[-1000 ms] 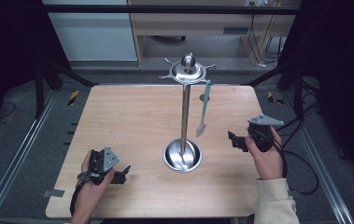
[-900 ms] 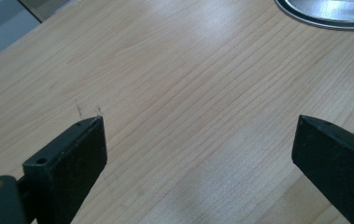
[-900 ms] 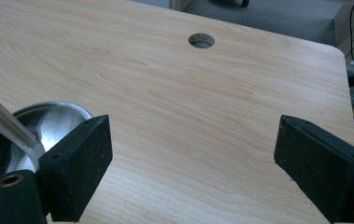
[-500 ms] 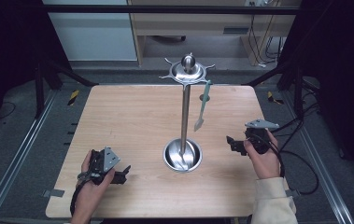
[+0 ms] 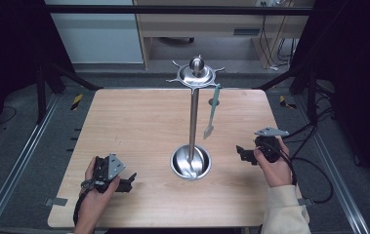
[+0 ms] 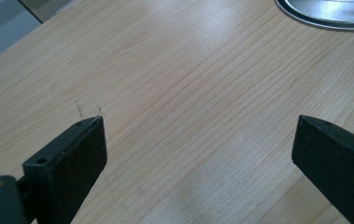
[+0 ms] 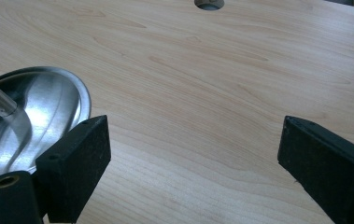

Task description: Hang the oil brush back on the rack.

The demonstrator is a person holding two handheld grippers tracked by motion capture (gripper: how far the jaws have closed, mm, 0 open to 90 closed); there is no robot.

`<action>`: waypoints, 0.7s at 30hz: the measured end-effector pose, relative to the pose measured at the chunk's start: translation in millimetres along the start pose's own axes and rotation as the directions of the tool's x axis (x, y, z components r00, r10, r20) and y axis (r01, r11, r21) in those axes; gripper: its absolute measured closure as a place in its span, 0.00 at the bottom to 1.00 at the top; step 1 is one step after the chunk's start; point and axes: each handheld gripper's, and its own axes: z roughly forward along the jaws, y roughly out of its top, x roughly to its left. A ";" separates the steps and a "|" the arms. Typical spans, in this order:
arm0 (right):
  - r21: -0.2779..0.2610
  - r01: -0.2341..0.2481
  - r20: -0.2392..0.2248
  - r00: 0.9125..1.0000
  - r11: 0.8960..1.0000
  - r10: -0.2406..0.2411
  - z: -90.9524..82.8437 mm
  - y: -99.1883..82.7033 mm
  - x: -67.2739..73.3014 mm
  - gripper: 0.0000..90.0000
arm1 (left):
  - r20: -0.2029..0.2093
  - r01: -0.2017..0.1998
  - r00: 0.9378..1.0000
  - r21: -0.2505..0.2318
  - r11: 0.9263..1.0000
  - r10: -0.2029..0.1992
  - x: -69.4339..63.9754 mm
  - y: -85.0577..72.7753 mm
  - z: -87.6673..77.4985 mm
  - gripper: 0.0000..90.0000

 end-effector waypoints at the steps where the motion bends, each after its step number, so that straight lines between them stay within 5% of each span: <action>1: 0.004 0.001 0.001 1.000 1.000 -0.001 0.3 -0.6 -0.2 0.11 | 0.000 -0.006 1.000 0.006 1.000 0.006 0.4 0.1 -0.4 0.03; 21: 0.056 0.021 -0.027 0.999 0.998 -0.020 10.5 -11.5 1.1 0.11 | -0.001 -0.005 1.000 0.005 1.000 0.005 -0.1 0.2 -0.1 0.03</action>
